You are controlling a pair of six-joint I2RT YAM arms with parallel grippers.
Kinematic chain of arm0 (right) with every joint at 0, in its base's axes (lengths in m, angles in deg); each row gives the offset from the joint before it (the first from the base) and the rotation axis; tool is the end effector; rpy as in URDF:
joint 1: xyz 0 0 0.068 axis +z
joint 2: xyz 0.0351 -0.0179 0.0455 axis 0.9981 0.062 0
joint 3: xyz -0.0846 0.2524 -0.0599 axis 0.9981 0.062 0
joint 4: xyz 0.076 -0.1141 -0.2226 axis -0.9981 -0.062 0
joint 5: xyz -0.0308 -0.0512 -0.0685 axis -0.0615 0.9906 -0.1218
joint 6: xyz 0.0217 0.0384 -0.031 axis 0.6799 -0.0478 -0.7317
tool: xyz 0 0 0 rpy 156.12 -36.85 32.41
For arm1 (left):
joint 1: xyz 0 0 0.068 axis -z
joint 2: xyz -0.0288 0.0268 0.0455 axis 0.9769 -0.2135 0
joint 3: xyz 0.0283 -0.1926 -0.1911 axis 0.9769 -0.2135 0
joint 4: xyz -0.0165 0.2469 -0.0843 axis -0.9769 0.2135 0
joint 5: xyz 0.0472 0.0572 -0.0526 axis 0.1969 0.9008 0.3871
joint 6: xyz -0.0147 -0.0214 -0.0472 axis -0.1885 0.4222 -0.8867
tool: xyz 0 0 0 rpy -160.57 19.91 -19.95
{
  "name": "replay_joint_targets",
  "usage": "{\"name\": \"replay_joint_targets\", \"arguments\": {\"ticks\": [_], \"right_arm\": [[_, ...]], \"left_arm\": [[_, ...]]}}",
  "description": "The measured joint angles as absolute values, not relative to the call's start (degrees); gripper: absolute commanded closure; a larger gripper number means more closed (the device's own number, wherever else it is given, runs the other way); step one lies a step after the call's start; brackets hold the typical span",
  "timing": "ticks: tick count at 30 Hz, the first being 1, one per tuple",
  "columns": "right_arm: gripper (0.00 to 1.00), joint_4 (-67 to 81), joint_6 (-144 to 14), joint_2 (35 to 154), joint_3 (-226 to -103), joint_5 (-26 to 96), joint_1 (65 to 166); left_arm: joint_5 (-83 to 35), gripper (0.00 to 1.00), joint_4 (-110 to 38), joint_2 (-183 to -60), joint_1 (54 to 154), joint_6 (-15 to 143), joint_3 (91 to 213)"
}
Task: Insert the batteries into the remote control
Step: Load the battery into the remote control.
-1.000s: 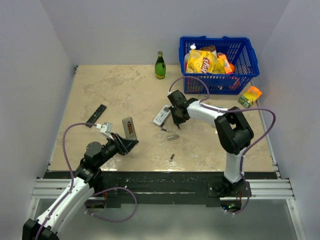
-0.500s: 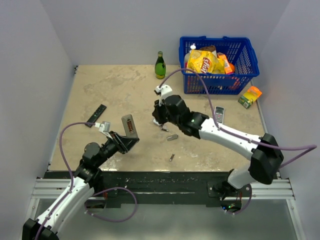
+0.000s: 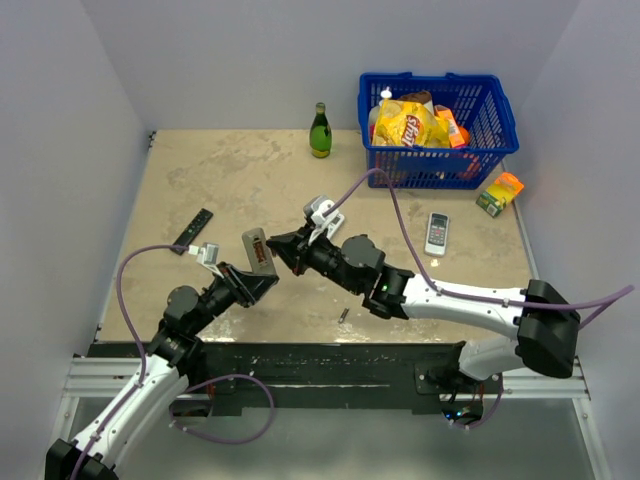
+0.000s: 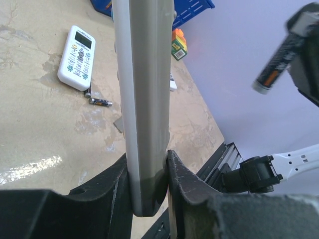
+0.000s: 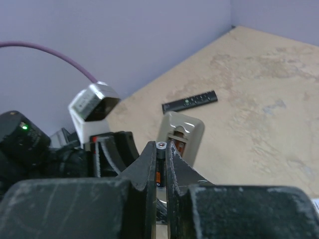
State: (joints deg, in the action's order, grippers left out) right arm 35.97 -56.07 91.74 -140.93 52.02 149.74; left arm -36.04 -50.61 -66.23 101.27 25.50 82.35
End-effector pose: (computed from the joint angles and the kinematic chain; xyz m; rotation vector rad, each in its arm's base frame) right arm 0.1504 0.2859 0.3207 -0.5200 1.5292 0.9614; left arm 0.1151 -0.0636 0.1872 -0.1006 1.7294 -1.2578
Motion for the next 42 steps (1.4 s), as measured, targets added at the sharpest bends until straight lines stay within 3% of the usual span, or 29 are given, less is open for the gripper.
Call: {"name": "replay_joint_targets", "arguments": {"ticks": [11, 42], "right_arm": [[1.0, 52.12, -61.64, 97.81, -139.79, 53.69, 153.01], [1.0, 63.07, -68.55, 105.44, -137.25, 59.43, 154.06]], "left_arm": [[-36.61, 1.0, -50.66, -65.71, 101.27, 25.25, 82.35], [-36.23, 1.0, -49.04, -63.11, 101.27, 24.23, 82.35]]}}
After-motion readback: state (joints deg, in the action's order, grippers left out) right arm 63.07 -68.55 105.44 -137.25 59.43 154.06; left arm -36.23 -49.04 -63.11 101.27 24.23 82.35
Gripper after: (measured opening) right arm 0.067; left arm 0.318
